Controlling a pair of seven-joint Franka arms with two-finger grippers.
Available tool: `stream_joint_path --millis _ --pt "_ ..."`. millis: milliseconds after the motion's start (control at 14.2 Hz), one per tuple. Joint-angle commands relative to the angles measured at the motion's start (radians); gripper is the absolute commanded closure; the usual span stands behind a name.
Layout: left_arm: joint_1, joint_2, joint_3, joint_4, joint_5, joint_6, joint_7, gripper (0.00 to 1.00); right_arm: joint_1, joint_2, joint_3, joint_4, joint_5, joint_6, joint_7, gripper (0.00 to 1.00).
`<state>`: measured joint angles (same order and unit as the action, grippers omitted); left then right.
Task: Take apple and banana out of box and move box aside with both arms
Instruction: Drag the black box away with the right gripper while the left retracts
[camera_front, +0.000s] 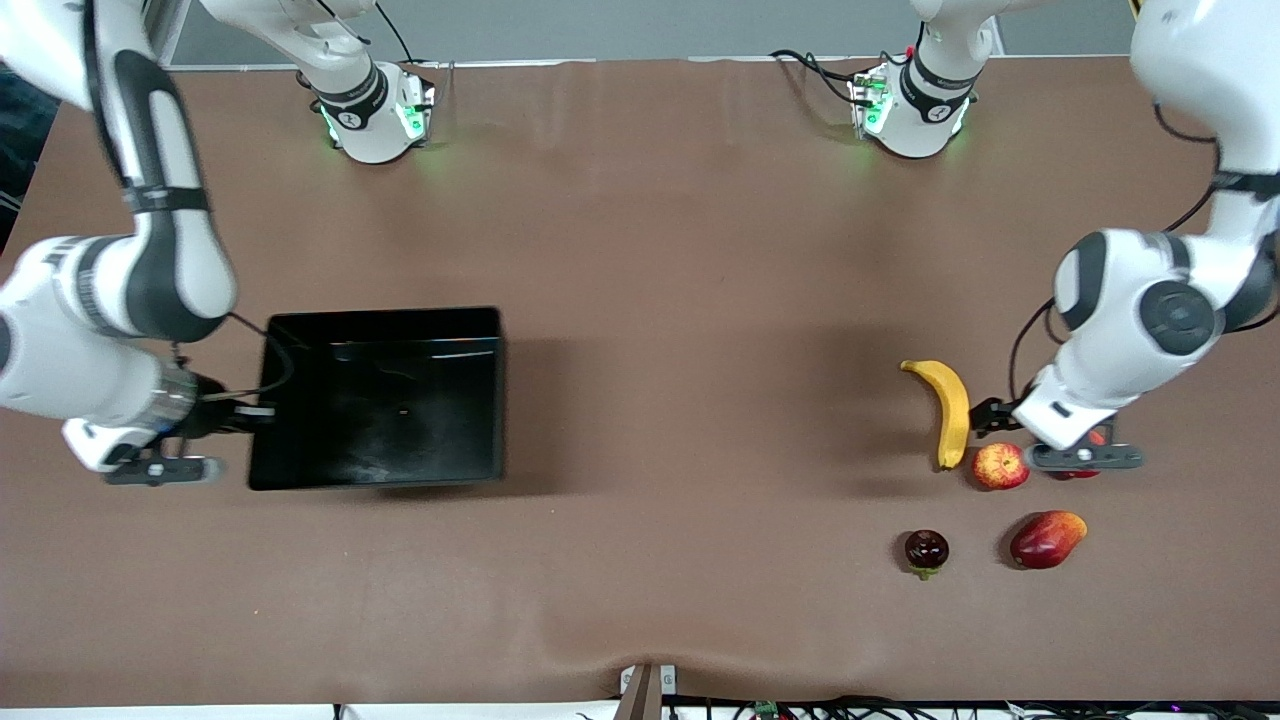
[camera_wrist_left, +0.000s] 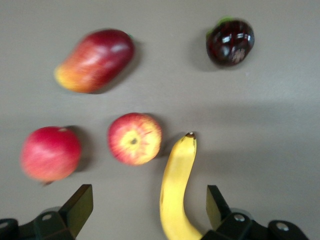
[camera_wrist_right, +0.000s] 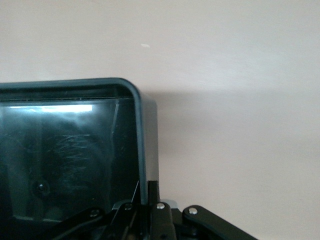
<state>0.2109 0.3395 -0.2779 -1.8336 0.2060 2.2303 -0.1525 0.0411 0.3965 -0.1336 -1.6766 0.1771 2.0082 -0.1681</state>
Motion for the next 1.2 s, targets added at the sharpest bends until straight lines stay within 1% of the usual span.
stream_joint_path --millis 0,141,211,282,352,423,563,704,845,915,986,1056,1127 --pt "0.005 -0.037 -0.006 0.182 -0.065 -0.243 -0.002 0.00 -0.139 -0.018 0.026 -0.031 0.009 0.013 -0.133 1.00" --pt "0.007 -0.039 -0.006 0.345 -0.065 -0.422 0.008 0.00 -0.223 0.011 0.026 -0.031 0.008 0.069 -0.245 1.00" --pt "0.005 -0.039 -0.007 0.405 -0.063 -0.489 0.010 0.00 -0.263 0.031 0.026 -0.029 0.016 0.084 -0.287 1.00" --pt "0.005 -0.040 -0.013 0.440 -0.063 -0.533 0.011 0.00 -0.295 0.054 0.028 -0.026 0.019 0.108 -0.304 1.00" --pt "0.004 -0.051 -0.015 0.457 -0.063 -0.572 0.010 0.00 -0.325 0.074 0.029 -0.025 0.027 0.121 -0.307 1.00" --pt "0.002 -0.091 -0.018 0.458 -0.062 -0.610 0.010 0.00 -0.348 0.094 0.029 -0.022 0.054 0.121 -0.310 1.00" --pt "0.001 -0.163 -0.018 0.458 -0.066 -0.635 0.010 0.00 -0.365 0.131 0.029 -0.011 0.096 0.133 -0.329 1.00" --pt "0.002 -0.207 -0.029 0.450 -0.066 -0.685 0.017 0.00 -0.382 0.172 0.029 0.011 0.099 0.136 -0.330 1.00" --pt "0.007 -0.246 -0.030 0.442 -0.083 -0.725 0.017 0.00 -0.382 0.217 0.029 0.032 0.099 0.171 -0.329 1.00" --pt "0.005 -0.267 -0.024 0.424 -0.100 -0.730 0.019 0.00 -0.380 0.223 0.029 0.032 0.091 0.170 -0.333 0.69" --pt "-0.002 -0.301 -0.018 0.395 -0.118 -0.730 0.017 0.00 -0.380 0.220 0.029 0.032 0.091 0.165 -0.355 0.16" --pt "-0.010 -0.322 -0.008 0.369 -0.120 -0.730 0.017 0.00 -0.380 0.216 0.029 0.032 0.093 0.164 -0.379 0.00" --pt "-0.048 -0.341 0.031 0.350 -0.120 -0.732 0.019 0.00 -0.379 0.210 0.029 0.037 0.093 0.162 -0.395 0.00"
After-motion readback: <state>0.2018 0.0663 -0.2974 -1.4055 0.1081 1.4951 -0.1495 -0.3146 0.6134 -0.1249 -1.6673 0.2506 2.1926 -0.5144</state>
